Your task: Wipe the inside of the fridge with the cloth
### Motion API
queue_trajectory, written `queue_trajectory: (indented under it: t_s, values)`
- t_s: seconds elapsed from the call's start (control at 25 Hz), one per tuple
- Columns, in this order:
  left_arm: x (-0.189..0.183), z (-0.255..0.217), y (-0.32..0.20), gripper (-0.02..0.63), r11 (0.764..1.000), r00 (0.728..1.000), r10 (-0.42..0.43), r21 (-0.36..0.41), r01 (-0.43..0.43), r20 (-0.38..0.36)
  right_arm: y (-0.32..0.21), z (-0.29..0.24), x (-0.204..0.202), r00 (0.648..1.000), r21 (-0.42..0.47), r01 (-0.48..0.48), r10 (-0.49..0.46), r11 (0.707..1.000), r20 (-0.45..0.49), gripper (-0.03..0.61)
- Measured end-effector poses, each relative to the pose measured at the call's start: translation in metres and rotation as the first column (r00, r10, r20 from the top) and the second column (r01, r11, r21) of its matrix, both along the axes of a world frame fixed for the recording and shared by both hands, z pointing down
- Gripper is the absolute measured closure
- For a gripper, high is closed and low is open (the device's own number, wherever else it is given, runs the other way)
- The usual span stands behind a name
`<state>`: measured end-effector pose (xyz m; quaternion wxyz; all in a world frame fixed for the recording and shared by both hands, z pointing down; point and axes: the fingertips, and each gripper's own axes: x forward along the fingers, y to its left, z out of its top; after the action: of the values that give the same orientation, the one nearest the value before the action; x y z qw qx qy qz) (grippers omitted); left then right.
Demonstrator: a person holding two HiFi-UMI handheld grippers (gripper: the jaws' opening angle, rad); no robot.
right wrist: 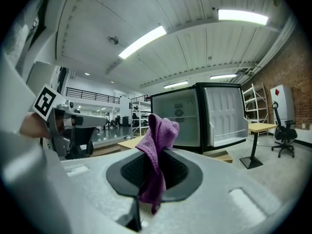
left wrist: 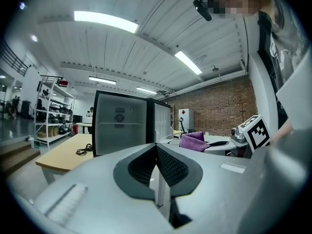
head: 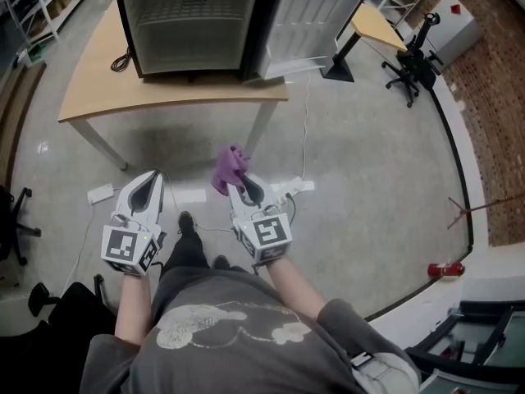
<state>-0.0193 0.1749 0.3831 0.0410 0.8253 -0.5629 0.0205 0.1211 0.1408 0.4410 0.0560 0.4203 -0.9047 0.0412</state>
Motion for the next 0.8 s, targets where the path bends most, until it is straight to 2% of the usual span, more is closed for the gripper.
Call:
queue_trajectory:
  t_s: [0.12, 0.4, 0.8]
  values:
    - [-0.009, -0.003, -0.022, 0.596, 1.0, 1.0, 0.005, 0.014, -0.005, -0.001, -0.02, 0.002, -0.005, 1.0, 0.013, -0.007, 0.007, 1.0, 0.009, 0.538]
    - [-0.045, -0.002, -0.1, 0.596, 1.0, 1.0, 0.01, 0.02, -0.01, -0.021, -0.083, 0.001, -0.026, 0.999, -0.004, -0.035, 0.035, 0.999, -0.032, 0.538]
    - [-0.1, -0.017, -0.217, 0.596, 0.997, 0.998, 0.068, 0.044, -0.067, -0.02, -0.199, -0.019, -0.096, 0.998, 0.026, -0.055, 0.056, 0.998, -0.035, 0.538]
